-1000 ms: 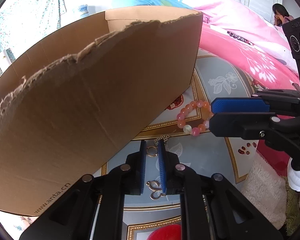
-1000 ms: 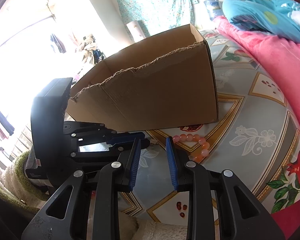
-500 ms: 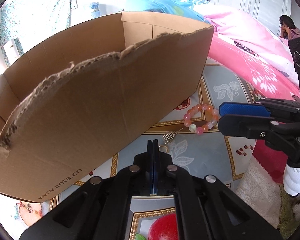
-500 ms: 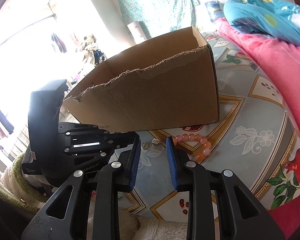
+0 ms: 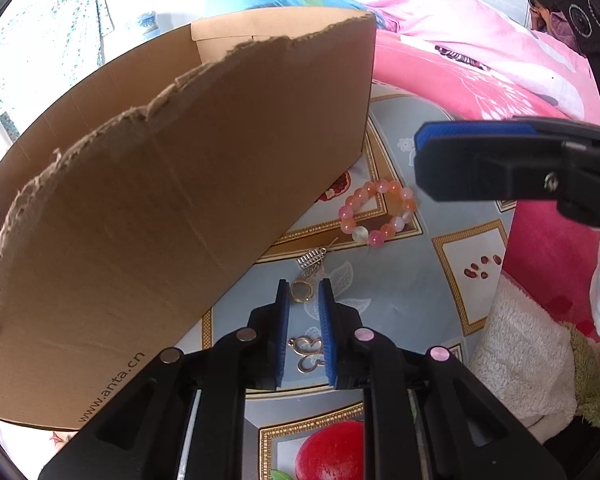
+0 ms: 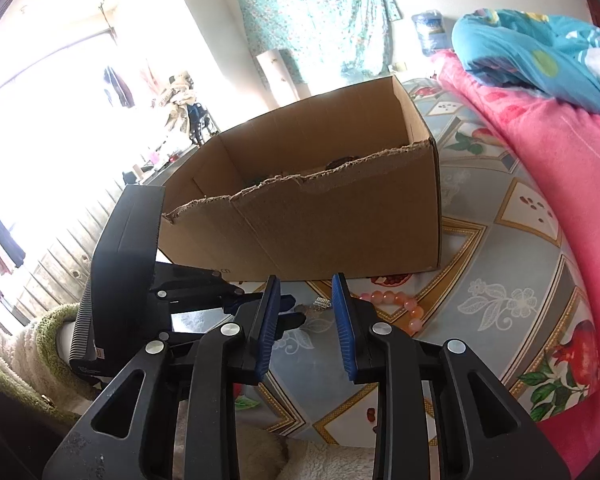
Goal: Organize jewelry
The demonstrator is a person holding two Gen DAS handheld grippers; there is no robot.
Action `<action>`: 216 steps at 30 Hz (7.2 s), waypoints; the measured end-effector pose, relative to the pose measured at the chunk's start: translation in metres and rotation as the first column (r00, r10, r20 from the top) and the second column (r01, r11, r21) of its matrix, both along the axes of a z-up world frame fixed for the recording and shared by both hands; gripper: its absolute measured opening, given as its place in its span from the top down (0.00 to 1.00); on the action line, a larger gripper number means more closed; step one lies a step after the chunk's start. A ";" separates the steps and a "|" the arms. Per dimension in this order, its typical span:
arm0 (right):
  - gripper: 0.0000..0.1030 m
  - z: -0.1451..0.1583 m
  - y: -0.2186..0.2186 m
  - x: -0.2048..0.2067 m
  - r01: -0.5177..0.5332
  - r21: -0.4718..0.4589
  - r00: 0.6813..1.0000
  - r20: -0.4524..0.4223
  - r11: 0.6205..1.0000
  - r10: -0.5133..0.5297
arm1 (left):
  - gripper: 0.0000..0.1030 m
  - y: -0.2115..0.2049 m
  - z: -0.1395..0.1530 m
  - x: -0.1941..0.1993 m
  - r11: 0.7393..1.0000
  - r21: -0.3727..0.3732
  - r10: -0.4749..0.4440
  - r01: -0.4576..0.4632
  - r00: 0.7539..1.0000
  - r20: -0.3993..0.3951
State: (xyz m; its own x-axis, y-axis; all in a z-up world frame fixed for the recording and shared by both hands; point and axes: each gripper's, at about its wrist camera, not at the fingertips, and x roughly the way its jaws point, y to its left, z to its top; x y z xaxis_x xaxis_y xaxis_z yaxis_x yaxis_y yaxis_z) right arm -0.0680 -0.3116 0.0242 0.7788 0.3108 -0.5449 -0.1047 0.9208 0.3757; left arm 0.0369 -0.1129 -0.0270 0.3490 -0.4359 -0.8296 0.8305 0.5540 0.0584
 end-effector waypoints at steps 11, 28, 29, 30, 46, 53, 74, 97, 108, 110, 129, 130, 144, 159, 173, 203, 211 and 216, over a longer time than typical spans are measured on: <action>0.74 0.007 -0.005 0.010 0.046 0.008 0.998 -0.047 0.999 -0.045 | 0.90 -0.005 -0.002 0.009 0.995 -0.023 -0.095 0.095 0.995 0.001; 0.74 -0.008 0.019 0.013 0.010 -0.021 0.984 -0.178 1.000 -0.014 | 0.99 0.049 0.007 0.021 0.992 -0.105 0.063 -0.072 0.994 -0.085; 0.74 -0.010 0.022 0.014 0.003 -0.025 0.983 -0.185 1.000 -0.008 | 0.99 0.055 0.007 0.019 0.990 -0.109 0.079 -0.089 0.993 -0.091; 0.74 -0.012 0.026 0.016 -0.005 -0.029 0.982 -0.191 1.000 -0.001 | 0.99 0.059 0.007 0.019 0.988 -0.112 0.097 -0.108 0.990 -0.098; 0.81 -0.034 0.078 0.054 -0.257 -0.332 0.959 -0.207 0.908 0.196 | 0.99 0.069 0.009 0.010 0.976 -0.124 0.166 -0.177 0.981 -0.101; 0.91 -0.045 0.082 0.056 -0.294 -0.373 0.948 -0.231 0.880 0.219 | 0.99 0.072 0.011 0.013 0.977 -0.124 0.162 -0.175 0.981 -0.104; 0.92 -0.018 0.043 0.005 -0.143 -0.198 0.985 -0.124 0.970 0.120 | 0.76 0.050 0.017 -0.013 0.995 -0.087 0.044 -0.050 0.997 -0.067; 0.92 -0.023 0.013 -0.012 -0.065 -0.066 0.996 -0.064 0.996 0.061 | 0.76 0.020 0.006 -0.004 0.996 -0.048 0.060 -0.071 0.978 -0.198; 0.92 -0.026 0.013 -0.012 -0.070 -0.055 0.996 -0.064 0.996 0.067 | 0.76 0.021 0.004 -0.003 0.997 0.004 0.079 -0.079 0.992 -0.097; 0.92 -0.026 0.012 -0.012 -0.070 -0.055 0.996 -0.064 0.996 0.066 | 0.76 0.020 0.004 -0.002 0.998 0.007 0.064 -0.064 0.994 -0.089; 0.92 -0.025 0.013 -0.003 -0.075 -0.054 0.995 -0.075 0.996 0.071 | 0.76 0.020 0.000 -0.002 0.999 0.010 -0.037 0.038 0.996 -0.080; 0.92 -0.025 0.013 -0.003 -0.077 -0.054 0.995 -0.074 0.996 0.073 | 0.76 0.021 0.000 -0.002 0.999 0.010 -0.039 0.040 0.996 -0.078; 0.92 -0.025 0.015 -0.002 -0.074 -0.058 0.995 -0.072 0.996 0.070 | 0.89 0.020 0.000 0.001 1.000 0.012 -0.025 0.026 0.997 -0.078; 0.92 -0.024 0.014 -0.002 -0.075 -0.059 0.995 -0.068 0.995 0.071 | 0.66 0.018 0.002 -0.004 0.996 0.040 -0.082 0.085 0.993 -0.080; 0.92 -0.022 0.011 -0.006 -0.072 -0.054 0.996 -0.061 0.996 0.068 | 0.67 0.013 -0.001 0.002 0.983 0.116 -0.130 0.142 0.986 -0.101; 0.92 -0.022 0.012 -0.006 -0.071 -0.053 0.996 -0.060 0.996 0.067 | 0.81 -0.007 0.001 -0.005 0.980 0.154 -0.109 0.123 0.989 -0.098; 0.92 -0.018 0.010 -0.005 -0.072 -0.057 0.996 -0.054 0.996 0.069 | 0.81 0.000 0.010 -0.005 0.984 0.140 -0.100 0.111 0.991 -0.086; 0.92 -0.007 0.008 -0.010 -0.068 -0.060 0.997 -0.030 0.996 0.066 | 0.81 0.008 0.030 -0.006 0.992 0.077 -0.092 0.098 0.993 -0.074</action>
State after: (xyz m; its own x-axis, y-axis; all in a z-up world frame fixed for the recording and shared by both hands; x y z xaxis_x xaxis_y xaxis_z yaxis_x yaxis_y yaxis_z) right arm -0.0779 -0.3038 0.0169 0.7418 0.3274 -0.5852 -0.1570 0.9332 0.3231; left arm 0.0306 -0.1046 0.0028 0.2487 -0.3956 -0.8841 0.8828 0.4682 0.0389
